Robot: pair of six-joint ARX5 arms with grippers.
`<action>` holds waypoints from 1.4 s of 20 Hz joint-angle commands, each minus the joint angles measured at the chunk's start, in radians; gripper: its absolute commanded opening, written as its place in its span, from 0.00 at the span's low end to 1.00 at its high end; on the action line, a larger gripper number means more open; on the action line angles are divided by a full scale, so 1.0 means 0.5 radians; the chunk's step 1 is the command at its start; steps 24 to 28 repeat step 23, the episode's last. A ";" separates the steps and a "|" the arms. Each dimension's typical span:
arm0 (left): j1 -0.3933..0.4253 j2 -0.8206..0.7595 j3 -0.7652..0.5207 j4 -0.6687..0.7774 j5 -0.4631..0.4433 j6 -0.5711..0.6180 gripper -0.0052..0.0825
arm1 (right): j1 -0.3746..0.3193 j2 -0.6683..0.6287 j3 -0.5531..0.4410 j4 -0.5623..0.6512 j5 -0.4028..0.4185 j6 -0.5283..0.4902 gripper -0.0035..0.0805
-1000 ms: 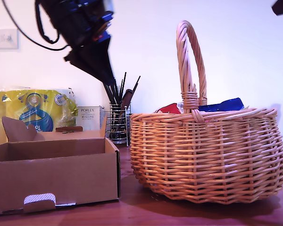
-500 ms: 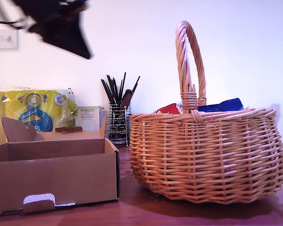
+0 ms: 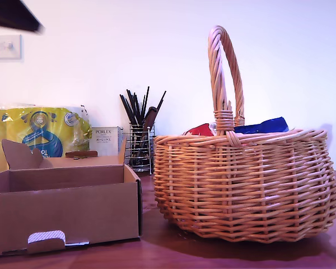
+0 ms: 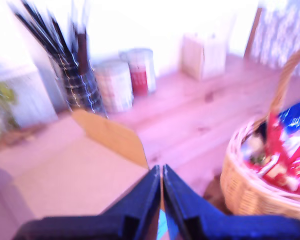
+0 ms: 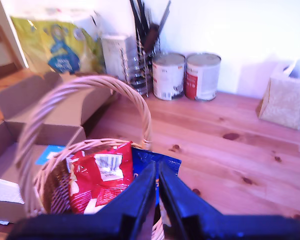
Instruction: Move the bags of Easter eggs from the cardboard box on the left into the woven basket on the right side.
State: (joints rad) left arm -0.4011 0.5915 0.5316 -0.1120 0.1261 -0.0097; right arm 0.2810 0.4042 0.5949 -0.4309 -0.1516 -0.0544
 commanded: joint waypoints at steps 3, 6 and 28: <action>-0.010 -0.285 -0.069 -0.173 -0.083 -0.033 0.03 | 0.000 -0.097 0.014 -0.047 -0.005 0.010 0.03; -0.010 -0.375 -0.069 -0.216 -0.082 -0.034 0.03 | 0.000 -0.112 0.014 -0.031 -0.006 0.011 0.03; -0.010 -0.359 -0.069 -0.649 -0.082 -0.034 0.04 | 0.000 -0.108 0.014 -0.440 -0.005 0.010 0.03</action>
